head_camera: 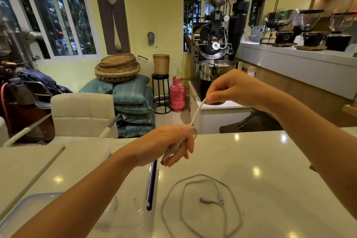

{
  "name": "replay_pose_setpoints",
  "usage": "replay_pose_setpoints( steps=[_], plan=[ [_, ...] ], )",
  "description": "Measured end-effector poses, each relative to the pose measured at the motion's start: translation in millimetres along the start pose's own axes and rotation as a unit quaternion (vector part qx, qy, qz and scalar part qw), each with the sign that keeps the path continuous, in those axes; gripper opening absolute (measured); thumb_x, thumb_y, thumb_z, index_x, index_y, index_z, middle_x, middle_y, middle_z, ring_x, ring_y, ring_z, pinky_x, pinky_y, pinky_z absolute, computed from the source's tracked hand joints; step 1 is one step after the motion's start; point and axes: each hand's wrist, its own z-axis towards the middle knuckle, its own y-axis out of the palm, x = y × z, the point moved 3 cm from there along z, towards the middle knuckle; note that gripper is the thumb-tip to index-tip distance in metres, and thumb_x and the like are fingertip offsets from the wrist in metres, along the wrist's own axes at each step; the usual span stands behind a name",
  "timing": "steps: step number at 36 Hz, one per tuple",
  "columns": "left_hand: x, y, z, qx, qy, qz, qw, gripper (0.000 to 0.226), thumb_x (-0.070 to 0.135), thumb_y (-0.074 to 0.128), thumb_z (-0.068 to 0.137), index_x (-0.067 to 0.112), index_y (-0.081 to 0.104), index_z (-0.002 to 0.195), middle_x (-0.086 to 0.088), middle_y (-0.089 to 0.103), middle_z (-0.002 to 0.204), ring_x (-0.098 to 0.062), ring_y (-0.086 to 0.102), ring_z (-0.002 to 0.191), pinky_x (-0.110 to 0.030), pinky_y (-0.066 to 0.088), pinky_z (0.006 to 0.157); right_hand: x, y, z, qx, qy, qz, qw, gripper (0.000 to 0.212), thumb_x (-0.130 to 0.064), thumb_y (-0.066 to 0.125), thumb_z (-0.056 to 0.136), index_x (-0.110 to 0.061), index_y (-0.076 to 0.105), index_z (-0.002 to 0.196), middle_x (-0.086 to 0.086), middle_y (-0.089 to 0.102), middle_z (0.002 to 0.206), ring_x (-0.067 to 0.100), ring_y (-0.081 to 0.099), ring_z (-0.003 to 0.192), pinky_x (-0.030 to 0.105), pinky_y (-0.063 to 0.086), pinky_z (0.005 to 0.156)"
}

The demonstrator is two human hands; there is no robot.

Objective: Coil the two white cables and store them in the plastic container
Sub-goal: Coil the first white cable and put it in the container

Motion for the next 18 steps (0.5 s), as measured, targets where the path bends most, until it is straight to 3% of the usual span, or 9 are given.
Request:
replay_pose_setpoints(
  steps=[2, 6, 11, 13, 15, 18],
  plan=[
    [6.4, 2.5, -0.7, -0.028, 0.01, -0.026, 0.999, 0.032, 0.04, 0.047, 0.084, 0.012, 0.057, 0.069, 0.012, 0.05, 0.04, 0.001, 0.044, 0.038, -0.006, 0.044, 0.057, 6.3, 1.7, 4.4, 0.013, 0.001, 0.024, 1.0, 0.014, -0.013, 0.062, 0.079, -0.018, 0.065, 0.067, 0.003, 0.061, 0.068, 0.01, 0.054, 0.065, 0.02, 0.046, 0.068],
    [14.8, 5.3, 0.0, -0.062, 0.032, -0.07, 0.995, 0.027, 0.037, 0.049, 0.085, 0.021, 0.062, 0.068, 0.013, 0.051, 0.041, -0.002, 0.045, 0.039, -0.017, 0.049, 0.069, 15.5, 12.3, 11.2, 0.025, -0.018, 0.094, 0.995, 0.012, -0.016, 0.061, 0.079, -0.017, 0.064, 0.067, -0.005, 0.057, 0.058, -0.001, 0.051, 0.051, 0.008, 0.043, 0.053],
    [26.6, 3.7, 0.9, -0.074, 0.07, -0.097, 0.99, 0.027, 0.044, 0.053, 0.083, 0.021, 0.064, 0.073, 0.011, 0.056, 0.046, -0.004, 0.048, 0.042, -0.023, 0.049, 0.074, 30.8, 41.7, 20.4, 0.037, 0.0, 0.248, 0.968, 0.023, -0.045, 0.059, 0.061, -0.025, 0.068, 0.055, -0.01, 0.048, 0.044, 0.001, 0.037, 0.042, 0.01, 0.034, 0.045],
    [30.9, 2.9, 1.6, -0.063, 0.079, -0.097, 0.99, 0.026, 0.038, 0.05, 0.087, 0.021, 0.063, 0.073, 0.01, 0.058, 0.048, -0.004, 0.052, 0.044, -0.022, 0.05, 0.074, 38.3, 57.4, 24.4, 0.053, 0.026, 0.277, 0.959, 0.028, -0.043, 0.058, 0.071, -0.018, 0.067, 0.063, 0.001, 0.049, 0.055, 0.012, 0.04, 0.052, 0.018, 0.036, 0.052],
    [32.8, 0.0, 3.5, -0.026, 0.078, -0.099, 0.992, 0.032, 0.024, 0.039, 0.093, 0.019, 0.061, 0.07, 0.006, 0.059, 0.047, -0.005, 0.054, 0.044, -0.017, 0.051, 0.069, 44.9, 73.6, 25.4, 0.066, 0.055, 0.278, 0.957, 0.031, -0.028, 0.05, 0.087, -0.003, 0.062, 0.071, 0.01, 0.048, 0.066, 0.026, 0.04, 0.064, 0.026, 0.036, 0.057],
    [34.4, -6.8, 5.8, 0.036, 0.082, -0.075, 0.993, 0.03, 0.017, 0.031, 0.088, 0.014, 0.056, 0.071, 0.002, 0.062, 0.049, -0.008, 0.057, 0.049, -0.017, 0.05, 0.062, 48.1, 99.3, 23.3, 0.051, 0.085, 0.273, 0.957, 0.036, -0.024, 0.045, 0.088, 0.01, 0.056, 0.085, 0.017, 0.048, 0.075, 0.029, 0.04, 0.074, 0.041, 0.043, 0.064]
  ],
)
